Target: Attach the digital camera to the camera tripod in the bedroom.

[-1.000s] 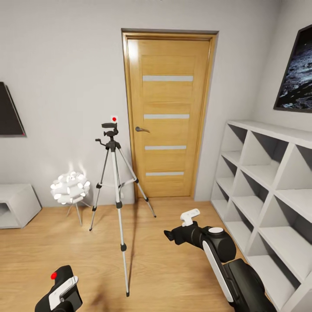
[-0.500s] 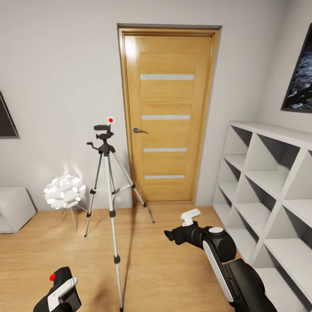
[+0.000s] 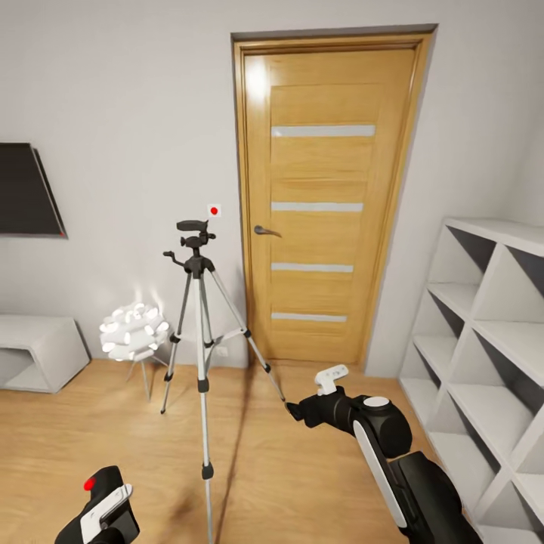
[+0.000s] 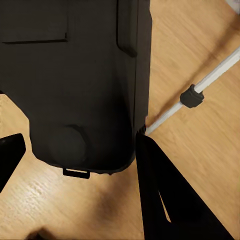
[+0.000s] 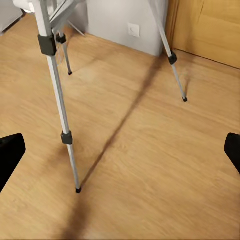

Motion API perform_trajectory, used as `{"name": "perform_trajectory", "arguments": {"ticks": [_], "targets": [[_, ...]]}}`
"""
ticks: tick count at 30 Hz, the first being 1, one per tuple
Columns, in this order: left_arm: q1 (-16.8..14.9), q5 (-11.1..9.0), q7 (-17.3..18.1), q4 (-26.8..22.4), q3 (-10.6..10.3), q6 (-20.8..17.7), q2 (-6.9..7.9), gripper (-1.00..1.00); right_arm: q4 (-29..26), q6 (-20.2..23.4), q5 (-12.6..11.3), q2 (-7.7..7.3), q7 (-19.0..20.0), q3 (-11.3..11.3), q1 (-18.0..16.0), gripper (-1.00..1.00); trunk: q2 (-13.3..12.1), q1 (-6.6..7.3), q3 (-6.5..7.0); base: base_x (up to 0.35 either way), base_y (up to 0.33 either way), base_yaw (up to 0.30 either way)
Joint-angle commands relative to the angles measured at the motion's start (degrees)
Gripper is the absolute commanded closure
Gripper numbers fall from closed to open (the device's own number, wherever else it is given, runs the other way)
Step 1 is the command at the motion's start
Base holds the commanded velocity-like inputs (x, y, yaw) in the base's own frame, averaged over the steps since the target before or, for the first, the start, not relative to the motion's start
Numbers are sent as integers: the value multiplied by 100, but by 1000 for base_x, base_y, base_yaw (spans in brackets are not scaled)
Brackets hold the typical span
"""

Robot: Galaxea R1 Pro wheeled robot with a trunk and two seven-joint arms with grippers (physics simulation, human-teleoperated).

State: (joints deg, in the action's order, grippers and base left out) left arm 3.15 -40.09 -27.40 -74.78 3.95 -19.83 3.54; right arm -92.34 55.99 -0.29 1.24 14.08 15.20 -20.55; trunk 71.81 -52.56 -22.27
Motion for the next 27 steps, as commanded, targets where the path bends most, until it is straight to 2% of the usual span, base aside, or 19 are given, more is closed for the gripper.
{"name": "perform_trajectory", "arguments": {"ticks": [1, 11, 27], "targets": [[1, -23, -33, -14, 2, -30, 2, 100, -4, 24, 0, 1, 7, 0, -4, -100, 4, -2, -6, 126, -121, 279], [-1, -28, -33, -11, 9, -30, 24, 100, -4, 18, -1, -1, 7, -1, -9, -100, 4, -2, -6, 47, -51, 259], [1, -25, -53, -10, 17, -30, 39, 100, -4, 17, -3, -1, 7, -2, -15, -100, 4, -2, -6, 196, -219, 66]]}}
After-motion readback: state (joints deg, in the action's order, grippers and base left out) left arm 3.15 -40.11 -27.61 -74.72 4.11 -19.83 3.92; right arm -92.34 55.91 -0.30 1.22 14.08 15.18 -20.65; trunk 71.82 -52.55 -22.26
